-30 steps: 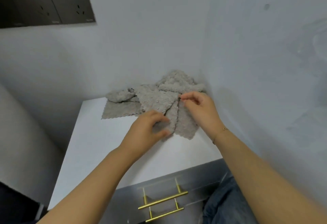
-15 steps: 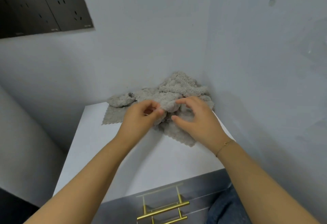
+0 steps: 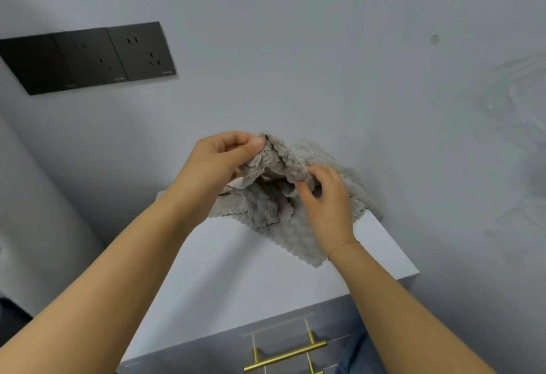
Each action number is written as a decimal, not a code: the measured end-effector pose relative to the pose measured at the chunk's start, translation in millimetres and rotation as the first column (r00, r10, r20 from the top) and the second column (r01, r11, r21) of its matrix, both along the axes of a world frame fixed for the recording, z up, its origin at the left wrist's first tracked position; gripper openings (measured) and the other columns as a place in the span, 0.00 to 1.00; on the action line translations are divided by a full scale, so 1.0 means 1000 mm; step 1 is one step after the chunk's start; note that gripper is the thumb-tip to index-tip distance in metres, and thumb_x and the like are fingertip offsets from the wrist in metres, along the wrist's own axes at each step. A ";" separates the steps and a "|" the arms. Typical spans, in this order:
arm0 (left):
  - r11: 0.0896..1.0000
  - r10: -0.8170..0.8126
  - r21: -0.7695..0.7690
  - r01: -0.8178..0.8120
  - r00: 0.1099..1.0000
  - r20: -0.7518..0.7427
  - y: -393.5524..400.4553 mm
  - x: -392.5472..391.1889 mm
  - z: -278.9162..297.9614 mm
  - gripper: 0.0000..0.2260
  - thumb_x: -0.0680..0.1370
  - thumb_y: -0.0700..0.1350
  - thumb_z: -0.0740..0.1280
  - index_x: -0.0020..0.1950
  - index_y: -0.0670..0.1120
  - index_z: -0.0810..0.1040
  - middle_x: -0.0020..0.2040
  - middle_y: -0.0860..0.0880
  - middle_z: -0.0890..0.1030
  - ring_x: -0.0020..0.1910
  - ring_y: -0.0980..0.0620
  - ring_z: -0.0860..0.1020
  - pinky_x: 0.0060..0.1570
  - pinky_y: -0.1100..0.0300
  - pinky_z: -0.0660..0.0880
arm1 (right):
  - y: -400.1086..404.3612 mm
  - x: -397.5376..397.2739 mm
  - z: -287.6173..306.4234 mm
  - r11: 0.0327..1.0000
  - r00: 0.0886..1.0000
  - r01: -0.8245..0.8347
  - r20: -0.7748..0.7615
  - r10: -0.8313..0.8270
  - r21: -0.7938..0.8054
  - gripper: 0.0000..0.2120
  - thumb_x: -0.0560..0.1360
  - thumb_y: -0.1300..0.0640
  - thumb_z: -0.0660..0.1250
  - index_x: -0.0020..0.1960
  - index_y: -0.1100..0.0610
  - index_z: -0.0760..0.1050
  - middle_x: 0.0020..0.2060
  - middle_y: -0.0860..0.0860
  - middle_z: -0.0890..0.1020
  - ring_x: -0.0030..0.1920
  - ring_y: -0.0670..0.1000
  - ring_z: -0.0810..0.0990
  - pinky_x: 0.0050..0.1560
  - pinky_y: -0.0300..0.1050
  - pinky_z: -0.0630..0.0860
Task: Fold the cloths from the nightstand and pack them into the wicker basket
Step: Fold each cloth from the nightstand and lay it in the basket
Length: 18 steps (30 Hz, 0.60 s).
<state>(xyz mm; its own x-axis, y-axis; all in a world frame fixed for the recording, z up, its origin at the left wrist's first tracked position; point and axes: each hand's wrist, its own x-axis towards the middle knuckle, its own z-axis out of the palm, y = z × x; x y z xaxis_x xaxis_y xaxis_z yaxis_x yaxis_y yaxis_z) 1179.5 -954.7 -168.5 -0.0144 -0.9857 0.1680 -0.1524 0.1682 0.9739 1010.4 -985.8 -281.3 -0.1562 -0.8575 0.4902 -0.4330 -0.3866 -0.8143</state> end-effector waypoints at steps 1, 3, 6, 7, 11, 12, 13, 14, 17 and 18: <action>1.000 0.007 0.005 -0.006 1.000 -0.020 0.001 0.006 0.003 0.10 0.72 0.51 0.73 0.47 0.46 0.83 0.40 0.50 0.78 0.39 0.52 0.72 0.48 0.57 0.70 | 0.000 0.001 0.003 1.000 1.000 0.006 0.027 -0.005 -0.026 0.04 0.78 0.59 0.67 0.52 0.54 0.78 0.47 0.43 0.75 0.44 0.38 0.73 0.45 0.30 0.67; 1.000 0.023 0.002 -0.023 0.999 -0.028 0.003 0.018 0.006 0.12 0.70 0.52 0.73 0.47 0.46 0.83 0.39 0.49 0.76 0.39 0.51 0.71 0.48 0.56 0.70 | 0.002 -0.001 0.011 0.997 0.995 0.008 0.095 -0.001 -0.071 0.04 0.78 0.62 0.65 0.49 0.55 0.78 0.40 0.45 0.76 0.38 0.40 0.73 0.39 0.31 0.67; 0.998 0.053 -0.026 -0.053 0.999 0.000 0.005 0.038 0.005 0.08 0.75 0.49 0.71 0.48 0.45 0.82 0.40 0.48 0.76 0.39 0.53 0.71 0.48 0.57 0.70 | 0.008 -0.004 0.027 0.994 0.977 -0.033 0.209 0.054 -0.105 0.04 0.79 0.60 0.65 0.50 0.55 0.78 0.37 0.55 0.80 0.34 0.52 0.74 0.37 0.46 0.72; 0.997 0.072 -0.034 -0.071 0.997 0.016 0.006 0.045 0.005 0.07 0.76 0.48 0.70 0.48 0.45 0.82 0.39 0.50 0.76 0.37 0.54 0.72 0.47 0.59 0.70 | 0.010 -0.005 0.033 0.992 0.968 -0.057 0.236 0.082 -0.114 0.04 0.79 0.60 0.65 0.50 0.55 0.79 0.37 0.55 0.80 0.34 0.54 0.74 0.37 0.48 0.73; 0.991 0.126 -0.052 -0.122 0.989 0.078 0.007 0.069 0.007 0.05 0.79 0.47 0.67 0.48 0.46 0.80 0.36 0.52 0.75 0.34 0.57 0.71 0.44 0.62 0.68 | 0.013 -0.010 0.058 0.977 0.978 -0.163 0.105 0.178 -0.137 0.02 0.79 0.58 0.67 0.49 0.54 0.78 0.37 0.50 0.80 0.36 0.55 0.76 0.40 0.49 0.74; 0.990 0.136 -0.057 -0.132 0.987 0.080 0.006 0.074 0.008 0.05 0.79 0.47 0.67 0.47 0.46 0.80 0.37 0.52 0.75 0.35 0.56 0.70 0.45 0.60 0.68 | 0.012 -0.012 0.065 0.969 0.981 -0.193 -0.019 0.192 -0.156 0.03 0.79 0.56 0.66 0.50 0.53 0.78 0.38 0.48 0.80 0.37 0.51 0.77 0.42 0.49 0.75; 0.986 0.156 -0.063 -0.152 0.985 0.075 0.005 0.080 0.012 0.05 0.79 0.47 0.67 0.47 0.47 0.79 0.37 0.52 0.74 0.36 0.55 0.69 0.46 0.58 0.67 | 0.012 -0.013 0.074 0.958 0.966 -0.229 -0.160 0.202 -0.175 0.05 0.80 0.53 0.64 0.52 0.53 0.77 0.39 0.45 0.80 0.39 0.49 0.77 0.42 0.48 0.75; 0.983 0.176 -0.068 -0.172 0.982 0.070 0.003 0.085 0.015 0.05 0.80 0.47 0.66 0.46 0.48 0.79 0.36 0.52 0.74 0.36 0.55 0.69 0.47 0.56 0.66 | 0.011 -0.015 0.083 0.948 0.935 -0.259 -0.292 0.199 -0.184 0.07 0.81 0.52 0.63 0.54 0.52 0.77 0.41 0.44 0.80 0.41 0.47 0.77 0.43 0.47 0.75; 0.974 0.210 -0.097 -0.203 0.975 0.073 -0.003 0.097 0.034 0.06 0.80 0.47 0.66 0.46 0.48 0.79 0.37 0.51 0.75 0.37 0.54 0.69 0.47 0.55 0.66 | 0.010 -0.015 0.119 0.940 0.810 -0.273 -0.576 0.109 -0.206 0.10 0.80 0.52 0.63 0.61 0.51 0.74 0.44 0.39 0.75 0.39 0.46 0.75 0.39 0.41 0.71; 0.971 0.222 -0.107 -0.213 0.972 0.080 -0.006 0.100 0.039 0.06 0.80 0.48 0.66 0.47 0.48 0.79 0.38 0.49 0.76 0.38 0.52 0.71 0.48 0.54 0.67 | 0.008 -0.015 0.128 0.943 0.766 -0.254 -0.640 0.060 -0.215 0.12 0.78 0.55 0.65 0.62 0.51 0.73 0.43 0.38 0.73 0.37 0.46 0.73 0.36 0.40 0.70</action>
